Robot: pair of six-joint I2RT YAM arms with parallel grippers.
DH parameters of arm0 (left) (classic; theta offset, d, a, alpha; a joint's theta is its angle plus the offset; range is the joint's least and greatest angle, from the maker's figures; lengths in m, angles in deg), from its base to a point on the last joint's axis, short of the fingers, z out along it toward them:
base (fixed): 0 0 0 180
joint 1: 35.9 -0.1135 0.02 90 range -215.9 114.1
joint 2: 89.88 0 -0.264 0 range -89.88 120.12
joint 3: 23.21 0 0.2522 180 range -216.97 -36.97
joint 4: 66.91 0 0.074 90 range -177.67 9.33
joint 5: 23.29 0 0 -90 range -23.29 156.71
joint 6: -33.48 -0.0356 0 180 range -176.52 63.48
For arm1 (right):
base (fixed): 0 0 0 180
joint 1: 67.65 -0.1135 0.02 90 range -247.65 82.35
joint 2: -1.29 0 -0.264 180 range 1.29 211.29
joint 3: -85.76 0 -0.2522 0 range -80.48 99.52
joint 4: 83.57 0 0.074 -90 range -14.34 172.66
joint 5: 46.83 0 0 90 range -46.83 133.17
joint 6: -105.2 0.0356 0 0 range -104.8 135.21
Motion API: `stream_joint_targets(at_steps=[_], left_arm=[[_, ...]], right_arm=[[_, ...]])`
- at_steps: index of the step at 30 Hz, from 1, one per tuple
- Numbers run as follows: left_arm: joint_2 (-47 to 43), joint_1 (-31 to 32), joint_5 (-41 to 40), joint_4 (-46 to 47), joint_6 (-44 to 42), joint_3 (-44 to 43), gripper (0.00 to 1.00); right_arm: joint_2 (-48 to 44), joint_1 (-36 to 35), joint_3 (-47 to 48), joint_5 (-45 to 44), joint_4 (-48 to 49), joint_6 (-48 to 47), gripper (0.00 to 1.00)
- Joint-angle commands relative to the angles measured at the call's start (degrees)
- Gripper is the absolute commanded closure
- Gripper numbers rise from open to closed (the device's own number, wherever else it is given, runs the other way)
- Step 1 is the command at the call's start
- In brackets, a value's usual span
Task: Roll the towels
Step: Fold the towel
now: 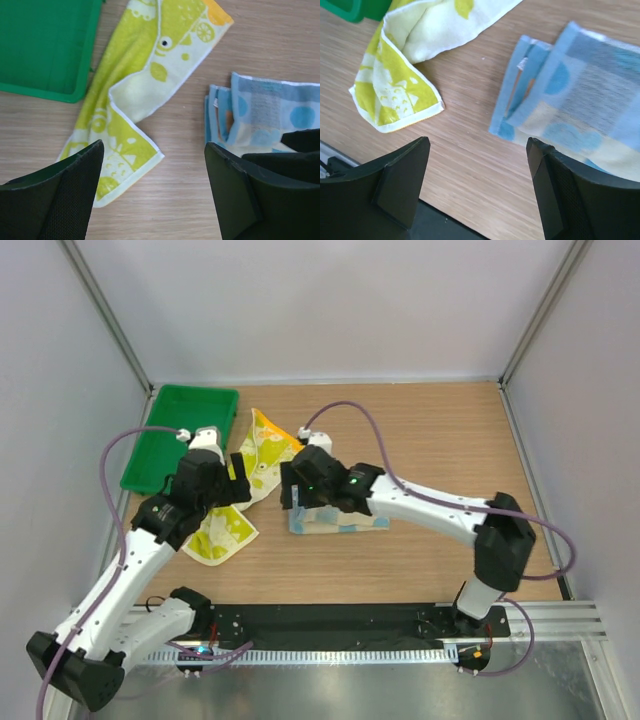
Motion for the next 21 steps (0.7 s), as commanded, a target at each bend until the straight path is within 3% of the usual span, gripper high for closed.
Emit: stream_joint_targets(at_steps=[1,6,11,21], left_arm=[[5.65,0.32,10.16,3.0,4.71,-1.26,0.19],[17.18,4.8,12.73,5.37,7.26,-4.68,0.2],[29.55,9.54,13.33,10.29,8.67,-8.29,0.2],[44.35,10.08,19.93,16.62,11.04,-11.46,0.27]], right_arm=[[-9.77,4.52,-5.98,-3.18,0.13,1.49,0.16],[-18.12,16.46,-19.08,3.49,2.33,1.59,0.27],[-18.4,20.35,-21.2,0.87,-2.22,-1.58,0.3],[-15.15,30.64,-24.54,4.29,-1.72,-4.48,0.3]])
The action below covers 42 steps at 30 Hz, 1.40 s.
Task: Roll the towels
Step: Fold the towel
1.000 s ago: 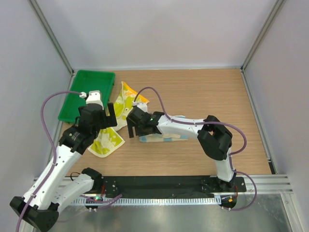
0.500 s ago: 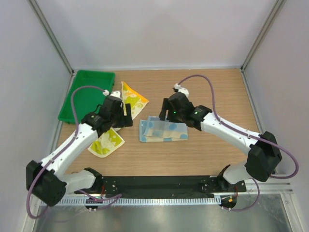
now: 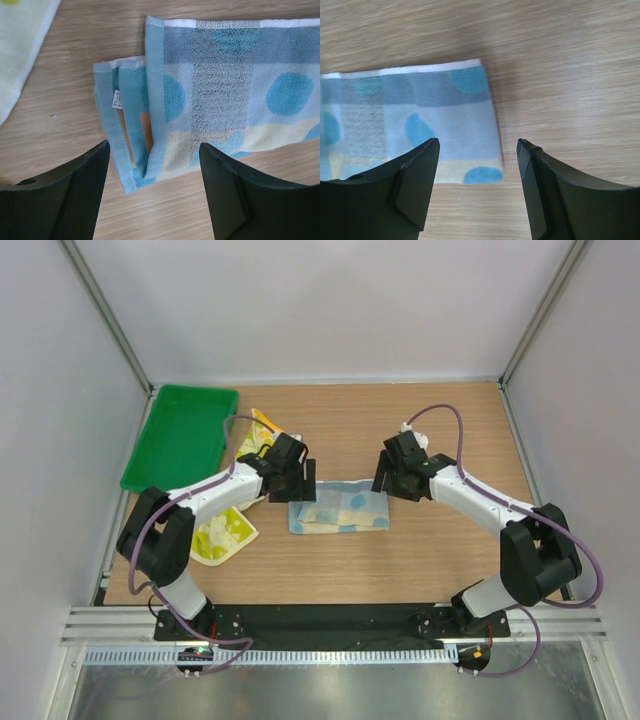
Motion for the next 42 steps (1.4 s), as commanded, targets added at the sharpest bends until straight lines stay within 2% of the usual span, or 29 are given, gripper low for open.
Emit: stream_joint_targets(at_steps=[1,16,22,25,26,28,29,30,34,42], left_arm=[[1.73,0.26,4.26,5.0,1.71,-1.21,0.27],[4.46,2.81,5.76,7.82,3.12,1.43,0.4],[5.17,3.6,6.45,8.08,3.56,2.83,0.51],[4.03,3.69,7.42,8.08,3.56,2.92,0.65],[3.5,3.69,7.43,7.99,3.47,3.1,0.77],[1.4,3.69,7.25,6.94,3.38,2.92,0.88],[0.52,3.69,7.25,6.5,3.38,2.58,0.97],[-0.45,3.69,7.25,6.15,3.38,2.48,1.0],[-7.03,3.87,6.73,3.96,3.38,3.1,1.0],[-13.37,4.66,6.11,3.95,5.49,10.3,0.99]], right_arm=[[1.7,1.88,-0.98,2.58,1.45,-2.49,0.3],[9.44,4.6,-4.14,5.93,5.94,-3.9,0.31],[9.88,5.22,-5.29,6.72,6.99,-3.73,0.32],[9.53,5.13,-5.55,6.9,6.99,-3.64,0.32],[9.44,5.22,-5.73,6.72,6.99,-3.64,0.32],[9.01,5.31,-5.99,6.55,6.73,-3.55,0.32],[8.92,5.39,-6.08,6.46,6.64,-3.64,0.32],[8.57,5.4,-6.17,6.37,6.47,-3.47,0.32],[6.9,5.57,-6.08,5.84,5.5,-3.29,0.29],[4.26,5.57,-3.18,6.63,0.85,-4.43,0.24]])
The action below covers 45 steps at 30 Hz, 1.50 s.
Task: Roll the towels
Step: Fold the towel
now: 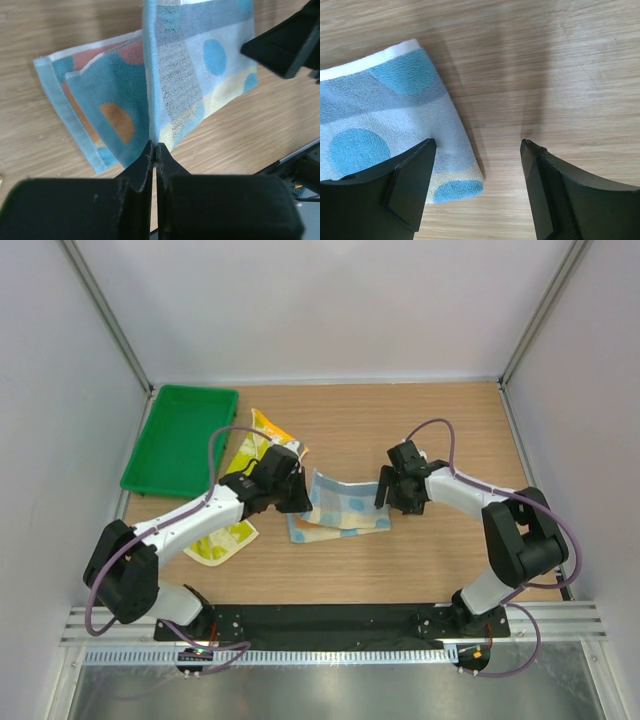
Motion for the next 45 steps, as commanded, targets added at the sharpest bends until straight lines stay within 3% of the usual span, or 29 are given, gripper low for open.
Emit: stream_joint_targets(at_steps=[1,7,11,13,15,17,19,20,21,31,41,45], left_arm=[[-1.9,0.68,-0.27,-0.68,1.73,4.72,0.99],[-6.21,2.61,-2.03,1.25,4.98,10.89,0.99],[-7.27,2.88,-3.53,1.34,6.12,15.27,0.96],[-7.27,2.88,-3.53,1.25,6.92,16.25,0.93],[-7.18,2.88,-3.53,1.16,8.23,17.57,0.9],[-6.74,3.32,-4.92,1.6,8.85,18.36,0.85],[-6.22,3.67,-5.63,1.95,9.55,19.59,0.84],[-5.6,4.02,-5.72,2.13,9.82,19.94,0.84],[-5.25,4.11,-5.9,2.3,9.91,20.56,0.84],[-3.75,4.29,-8.09,1.43,8.24,19.69,0.86],[6.61,3.93,-10.3,-0.16,-0.72,12.4,0.92],[11.53,3.93,-10.12,-0.33,-3.79,8.1,0.97]], right_arm=[[-3.5,0.22,2.81,0.25,-3.05,-0.96,0.24],[-7.27,0.13,4.74,2.26,-5.42,-1.74,0.23],[-10.87,0.13,4.75,12.26,-2.45,-2.97,0.27],[-12.2,0.04,2.99,21.14,2.56,-2.28,0.34],[-12.82,-0.22,1.07,29.29,8.69,-1.14,0.47],[-11.77,-0.66,0.0,33.72,11.96,0.88,0.7],[-9.31,-1.19,-1.66,38.45,16.88,2.03,0.83],[-8.52,-1.28,-2.45,39.26,18.64,3.34,0.95],[-6.6,-1.45,-3.59,39.71,20.83,3.53,0.99],[2.21,-0.84,-7.9,30.49,18.49,0.45,0.99],[-3.59,3.64,-17.05,21.79,14.8,2.91,0.99],[-9.72,3.64,-18.54,13.9,10.58,5.54,0.99]])
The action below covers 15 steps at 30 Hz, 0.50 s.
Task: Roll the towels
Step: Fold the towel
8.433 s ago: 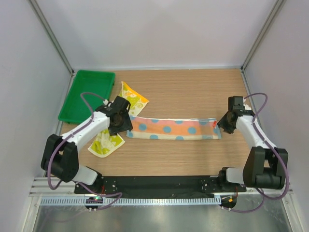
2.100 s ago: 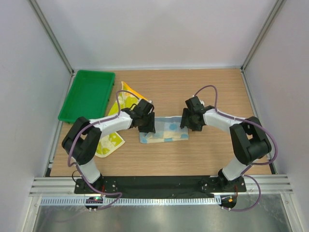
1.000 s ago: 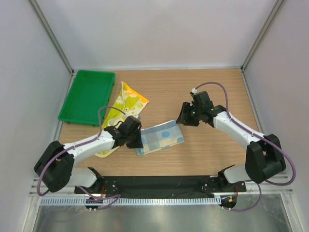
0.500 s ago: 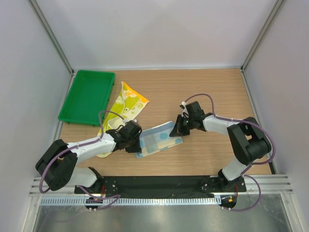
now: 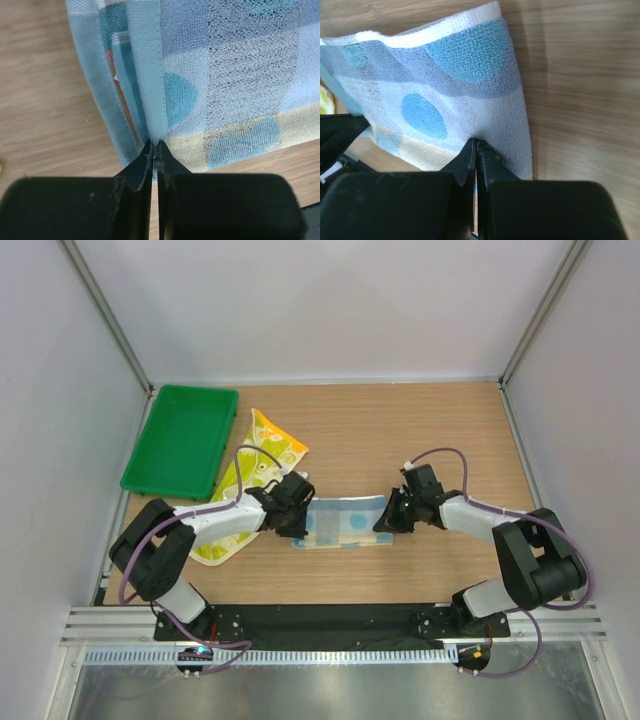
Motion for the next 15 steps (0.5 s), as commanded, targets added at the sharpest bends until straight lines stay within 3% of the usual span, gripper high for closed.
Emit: stream_joint_targets(at_steps=[1,7,11,14,15], left_arm=[[4.92,-0.26,-3.19,-1.33,-4.98,-1.66,0.97],[6.15,-0.35,-5.9,-3.88,-8.4,-4.47,0.97],[9.39,-0.26,-8.72,-6.08,-10.78,-8.6,0.97],[10.37,-0.26,-10.74,-8.98,-12.1,-11.76,0.92],[9.85,-0.26,-11.36,-10.12,-12.1,-12.12,0.84]], right_arm=[[-4.97,0.67,-2.13,-14.01,-8.11,1.46,0.99],[-10.7,0.58,2.08,-23.49,-19.88,-0.38,0.99],[-13.68,0.58,4.98,-23.43,-25.68,-1.08,0.99],[-17.02,0.58,7.52,-24.04,-29.02,-2.05,0.99],[-17.99,0.58,8.23,-23.7,-29.39,-2.4,0.99]])
